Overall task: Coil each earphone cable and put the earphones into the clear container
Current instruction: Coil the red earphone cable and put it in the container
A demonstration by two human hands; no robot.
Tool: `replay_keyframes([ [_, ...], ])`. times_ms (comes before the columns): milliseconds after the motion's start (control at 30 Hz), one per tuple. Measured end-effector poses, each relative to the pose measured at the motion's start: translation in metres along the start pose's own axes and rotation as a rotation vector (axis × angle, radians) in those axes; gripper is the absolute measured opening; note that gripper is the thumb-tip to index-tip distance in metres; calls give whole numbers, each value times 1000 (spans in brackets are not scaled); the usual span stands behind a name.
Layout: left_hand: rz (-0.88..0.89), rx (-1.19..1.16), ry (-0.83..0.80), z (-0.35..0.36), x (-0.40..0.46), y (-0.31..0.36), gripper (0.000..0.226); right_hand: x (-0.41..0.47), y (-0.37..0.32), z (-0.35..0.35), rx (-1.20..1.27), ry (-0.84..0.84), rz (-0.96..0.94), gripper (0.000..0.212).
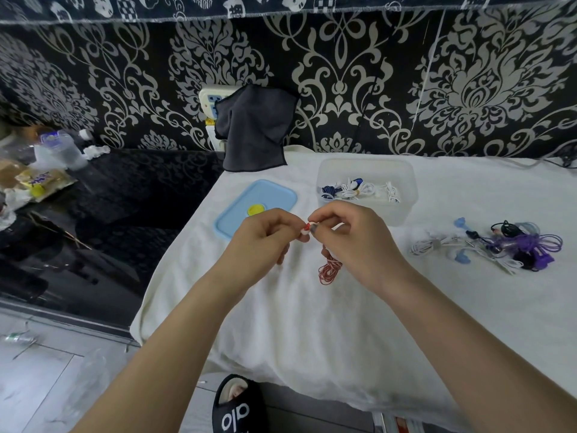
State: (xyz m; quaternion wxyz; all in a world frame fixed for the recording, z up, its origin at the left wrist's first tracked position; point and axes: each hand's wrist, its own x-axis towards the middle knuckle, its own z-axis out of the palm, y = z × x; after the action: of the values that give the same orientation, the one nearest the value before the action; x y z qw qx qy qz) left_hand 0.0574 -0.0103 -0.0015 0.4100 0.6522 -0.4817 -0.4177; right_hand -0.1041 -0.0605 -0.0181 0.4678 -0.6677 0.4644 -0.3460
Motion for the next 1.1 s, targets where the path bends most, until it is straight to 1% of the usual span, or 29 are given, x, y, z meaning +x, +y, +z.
replay_keyframes([
  [167, 23, -10, -28, -1, 1, 1, 21, -1, -3, -2, 23, 23, -26, 9],
  [367, 84, 47, 3, 1, 2, 5, 11, -1, -6, -3, 57, 28, -33, 9],
  [533, 97, 48, 22, -1, 3, 6, 6, -1, -7, -5, 67, 24, -29, 8],
  [867, 134, 62, 11, -1, 2, 9, 9, -4, -10, -6, 79, 26, -56, 13],
  [1100, 138, 66, 16, -1, 3, 10, 10, -4, -11, -7, 64, 36, -63, 12],
])
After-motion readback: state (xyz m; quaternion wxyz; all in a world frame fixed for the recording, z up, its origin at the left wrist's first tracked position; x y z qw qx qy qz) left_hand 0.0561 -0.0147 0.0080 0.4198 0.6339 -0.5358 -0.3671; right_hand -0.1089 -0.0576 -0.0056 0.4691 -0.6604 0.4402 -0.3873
